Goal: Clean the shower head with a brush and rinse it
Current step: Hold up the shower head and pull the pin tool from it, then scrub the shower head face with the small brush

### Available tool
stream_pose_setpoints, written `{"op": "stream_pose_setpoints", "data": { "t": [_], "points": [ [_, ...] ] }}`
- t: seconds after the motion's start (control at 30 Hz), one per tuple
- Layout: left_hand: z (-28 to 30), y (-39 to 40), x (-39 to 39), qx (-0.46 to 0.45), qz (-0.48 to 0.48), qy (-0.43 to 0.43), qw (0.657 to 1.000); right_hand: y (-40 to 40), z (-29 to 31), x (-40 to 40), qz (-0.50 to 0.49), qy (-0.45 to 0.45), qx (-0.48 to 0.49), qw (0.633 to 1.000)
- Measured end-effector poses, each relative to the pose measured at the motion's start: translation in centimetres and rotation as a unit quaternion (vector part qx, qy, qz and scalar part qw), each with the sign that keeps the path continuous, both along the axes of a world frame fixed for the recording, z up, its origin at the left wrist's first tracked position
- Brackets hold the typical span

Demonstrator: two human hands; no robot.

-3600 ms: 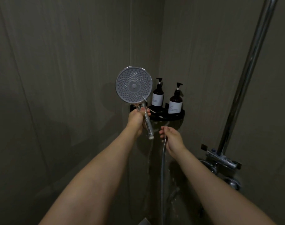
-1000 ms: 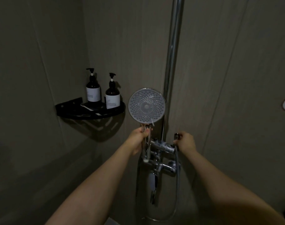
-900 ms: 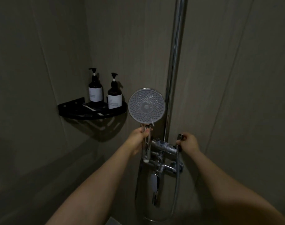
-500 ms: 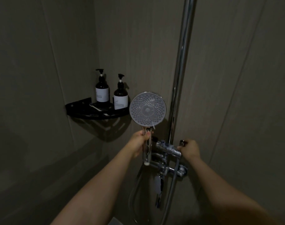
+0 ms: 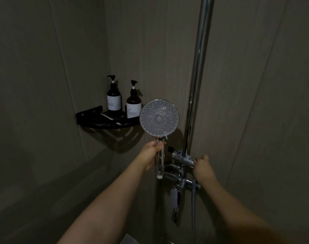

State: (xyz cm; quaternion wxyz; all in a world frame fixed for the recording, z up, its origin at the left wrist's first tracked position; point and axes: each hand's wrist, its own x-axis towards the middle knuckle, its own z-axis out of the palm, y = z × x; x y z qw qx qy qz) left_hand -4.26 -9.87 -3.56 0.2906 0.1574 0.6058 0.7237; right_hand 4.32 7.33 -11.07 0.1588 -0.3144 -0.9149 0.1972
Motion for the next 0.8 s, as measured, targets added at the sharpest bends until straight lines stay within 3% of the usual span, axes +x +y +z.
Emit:
{"op": "stream_pose_setpoints", "data": {
  "t": [0.07,0.13,0.27,0.53,0.63,0.8],
  "points": [
    [0.1,-0.3,-0.3,0.013,0.007,-0.001,1.0,-0.6,1.1,0.0,-0.01,-0.024,0.06,0.998],
    [0.3,-0.8,-0.7,0.021,0.019,-0.003,1.0,-1.9,2.5,-0.5,-0.013,0.036,0.137,0.99],
    [1.4,-2.6,-1.5,0.052,0.051,0.004,0.997,-6.4,6.4,-3.6,0.101,0.142,0.195,0.965],
    [5.5,-9.4,-5.7,0.075,0.164,0.047,0.982,-14.2,12.8,-11.8,0.238,0.186,0.137,0.943],
    [6.8,-11.9,-8.2,0.054,0.213,0.086,0.972,-16.2,14.4,-15.0,0.242,0.2,0.085,0.946],
    [7.8,-15.0,-11.7,0.034,0.271,0.101,0.957,-17.8,15.9,-19.7,0.239,0.145,0.016,0.96]
  ]
}}
